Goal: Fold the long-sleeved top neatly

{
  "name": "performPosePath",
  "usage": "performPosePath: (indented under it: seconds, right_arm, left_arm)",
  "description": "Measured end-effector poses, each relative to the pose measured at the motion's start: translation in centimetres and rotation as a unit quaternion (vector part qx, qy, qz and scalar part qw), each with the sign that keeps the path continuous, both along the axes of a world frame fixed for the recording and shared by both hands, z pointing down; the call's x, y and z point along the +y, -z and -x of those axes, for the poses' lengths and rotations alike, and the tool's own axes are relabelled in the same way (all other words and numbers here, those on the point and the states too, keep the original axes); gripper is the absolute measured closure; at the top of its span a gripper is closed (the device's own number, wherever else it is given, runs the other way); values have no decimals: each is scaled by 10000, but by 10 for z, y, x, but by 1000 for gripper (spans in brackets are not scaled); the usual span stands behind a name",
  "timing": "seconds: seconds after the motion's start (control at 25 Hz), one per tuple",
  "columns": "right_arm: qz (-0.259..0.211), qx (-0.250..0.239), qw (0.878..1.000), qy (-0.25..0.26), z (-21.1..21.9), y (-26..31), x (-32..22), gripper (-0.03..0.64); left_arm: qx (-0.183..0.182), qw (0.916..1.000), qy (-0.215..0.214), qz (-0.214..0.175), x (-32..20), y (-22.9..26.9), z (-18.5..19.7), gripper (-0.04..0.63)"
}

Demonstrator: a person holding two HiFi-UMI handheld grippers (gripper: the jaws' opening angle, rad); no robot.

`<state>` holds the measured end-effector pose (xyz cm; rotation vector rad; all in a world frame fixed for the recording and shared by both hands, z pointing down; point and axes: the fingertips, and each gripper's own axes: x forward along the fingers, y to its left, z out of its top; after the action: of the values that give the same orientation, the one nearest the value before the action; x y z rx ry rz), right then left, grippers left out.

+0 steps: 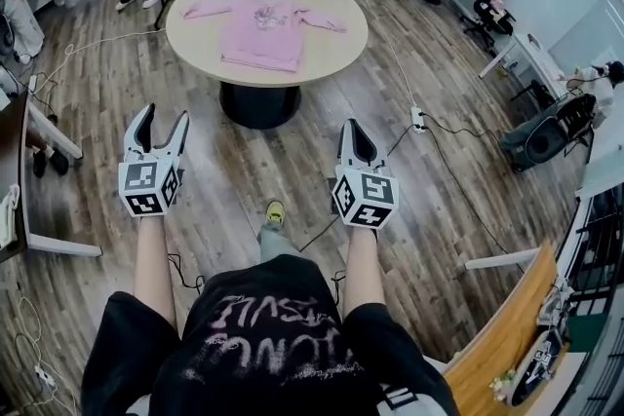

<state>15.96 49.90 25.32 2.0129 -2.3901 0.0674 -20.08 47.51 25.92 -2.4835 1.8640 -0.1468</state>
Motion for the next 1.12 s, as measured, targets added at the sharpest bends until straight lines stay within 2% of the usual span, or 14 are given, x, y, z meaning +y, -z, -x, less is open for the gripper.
performPosePath:
  seconds: [0.44,1.12]
  right_arm:
    - [82,-55,9999,103,11,-13,-110,612]
    - [227,-106,9995,203,-29,-15,-340,612]
  left_arm:
    - [-79,9998,52,178,-101,-16,7,310]
    - [-39,9994,201,287,-322,-16,-27,310]
